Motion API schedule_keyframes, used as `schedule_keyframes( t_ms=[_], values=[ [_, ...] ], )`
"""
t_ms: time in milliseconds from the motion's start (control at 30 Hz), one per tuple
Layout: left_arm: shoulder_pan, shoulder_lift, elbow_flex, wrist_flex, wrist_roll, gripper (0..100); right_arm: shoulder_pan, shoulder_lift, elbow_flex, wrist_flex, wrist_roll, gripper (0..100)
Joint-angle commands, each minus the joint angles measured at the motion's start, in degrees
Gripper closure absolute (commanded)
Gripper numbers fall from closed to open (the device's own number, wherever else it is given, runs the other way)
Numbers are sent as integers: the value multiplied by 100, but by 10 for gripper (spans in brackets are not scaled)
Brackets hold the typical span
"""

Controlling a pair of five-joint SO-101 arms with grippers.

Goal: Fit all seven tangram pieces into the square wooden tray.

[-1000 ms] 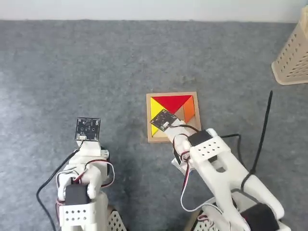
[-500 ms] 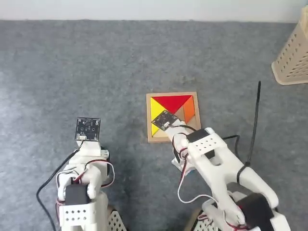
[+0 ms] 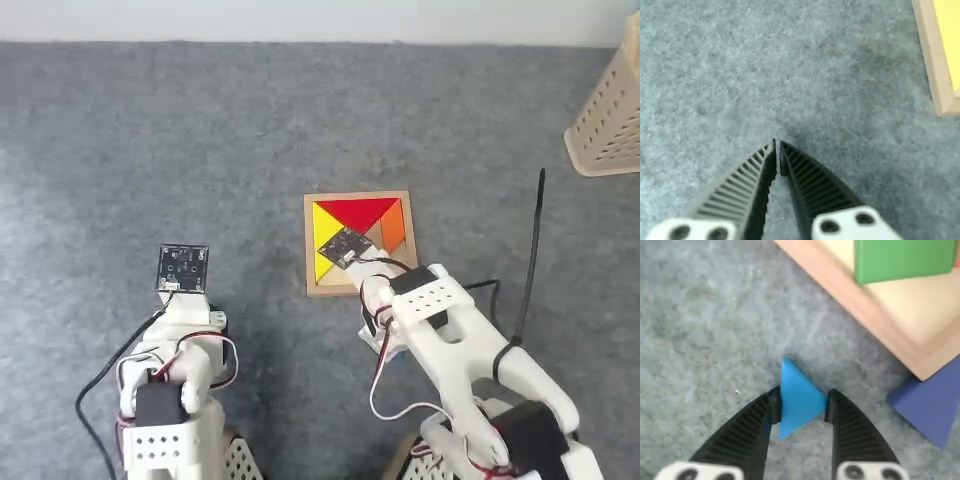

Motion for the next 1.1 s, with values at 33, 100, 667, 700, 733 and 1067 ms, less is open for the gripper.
schedule_keyframes(
  t_ms=[33,100,667,700,733,1067],
  values=[
    [-9,-97,-66,26,53,988,48,-13,-967,646,0,908],
    [-9,-97,-66,26,53,988,31,-4,-1662,1138,132,908],
    [-9,-97,-66,26,53,988,-295,2993,-5029,1200,2312,908],
    [-9,-97,-66,26,53,988,-338,3125,-5134,1209,2374,908],
    [-9,-97,-66,26,53,988,-374,3257,-5231,1244,2426,908],
    [-9,-97,-66,26,53,988,-462,3486,-5389,1200,2875,903]
  ],
)
